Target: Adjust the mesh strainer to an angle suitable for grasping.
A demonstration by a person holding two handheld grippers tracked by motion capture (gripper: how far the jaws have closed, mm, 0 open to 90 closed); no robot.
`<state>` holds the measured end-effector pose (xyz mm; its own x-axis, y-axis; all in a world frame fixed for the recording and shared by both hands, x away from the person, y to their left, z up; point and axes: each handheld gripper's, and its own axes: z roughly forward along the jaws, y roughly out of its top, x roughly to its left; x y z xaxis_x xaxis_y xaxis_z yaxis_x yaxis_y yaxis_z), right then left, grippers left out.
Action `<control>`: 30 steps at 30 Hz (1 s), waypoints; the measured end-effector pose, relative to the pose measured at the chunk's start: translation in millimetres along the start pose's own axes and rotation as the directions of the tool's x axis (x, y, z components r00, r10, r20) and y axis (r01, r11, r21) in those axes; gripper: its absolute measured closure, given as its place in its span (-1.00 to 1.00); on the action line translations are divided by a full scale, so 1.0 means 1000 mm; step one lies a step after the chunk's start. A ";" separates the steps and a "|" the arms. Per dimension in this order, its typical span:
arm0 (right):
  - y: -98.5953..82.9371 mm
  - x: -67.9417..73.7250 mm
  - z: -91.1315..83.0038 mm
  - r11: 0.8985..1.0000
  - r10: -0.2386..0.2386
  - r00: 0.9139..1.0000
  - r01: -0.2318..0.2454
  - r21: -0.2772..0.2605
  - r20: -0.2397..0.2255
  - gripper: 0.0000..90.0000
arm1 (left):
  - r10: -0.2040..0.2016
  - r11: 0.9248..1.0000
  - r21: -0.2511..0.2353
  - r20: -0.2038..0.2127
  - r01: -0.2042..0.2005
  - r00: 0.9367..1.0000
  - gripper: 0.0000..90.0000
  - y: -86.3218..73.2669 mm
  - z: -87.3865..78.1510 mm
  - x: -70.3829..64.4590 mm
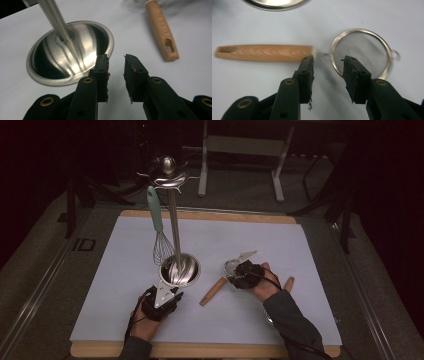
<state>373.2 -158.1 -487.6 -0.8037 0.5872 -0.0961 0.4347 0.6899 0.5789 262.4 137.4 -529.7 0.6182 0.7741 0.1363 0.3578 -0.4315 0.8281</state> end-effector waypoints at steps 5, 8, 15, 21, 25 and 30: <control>0.009 0.006 0.004 0.998 -0.050 0.998 0.049 -0.027 -0.041 0.24 | -0.012 1.000 0.003 -0.010 0.012 1.000 0.61 -0.003 -0.002 0.004; 0.016 0.007 0.009 0.997 -0.069 0.994 0.065 -0.049 -0.085 0.18 | -0.012 1.000 0.004 -0.013 0.012 1.000 0.60 -0.004 -0.002 0.004; 0.020 0.006 0.019 0.988 -0.154 0.973 0.154 -0.015 -0.170 0.01 | -0.012 1.000 0.009 -0.010 0.012 1.000 0.60 -0.005 -0.001 0.004; 0.022 0.007 0.025 0.982 -0.185 0.960 0.187 -0.011 -0.211 -0.19 | -0.013 1.000 0.014 -0.011 0.013 1.000 0.58 -0.005 -0.001 0.003; 0.023 0.007 0.029 0.978 -0.206 0.952 0.211 -0.003 -0.226 -0.32 | -0.014 1.000 0.014 -0.011 0.014 1.000 0.57 -0.005 -0.001 0.004; 0.023 0.010 0.036 0.961 -0.263 0.930 0.276 0.016 -0.258 -0.45 | -0.017 1.000 0.012 -0.012 0.017 1.000 0.57 -0.006 -0.001 0.004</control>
<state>389.7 -121.6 -504.6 -0.9662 0.2558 -0.0328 0.2025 0.8315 0.5173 262.3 143.3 -533.5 0.6034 0.7869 0.1292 0.3761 -0.4237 0.8240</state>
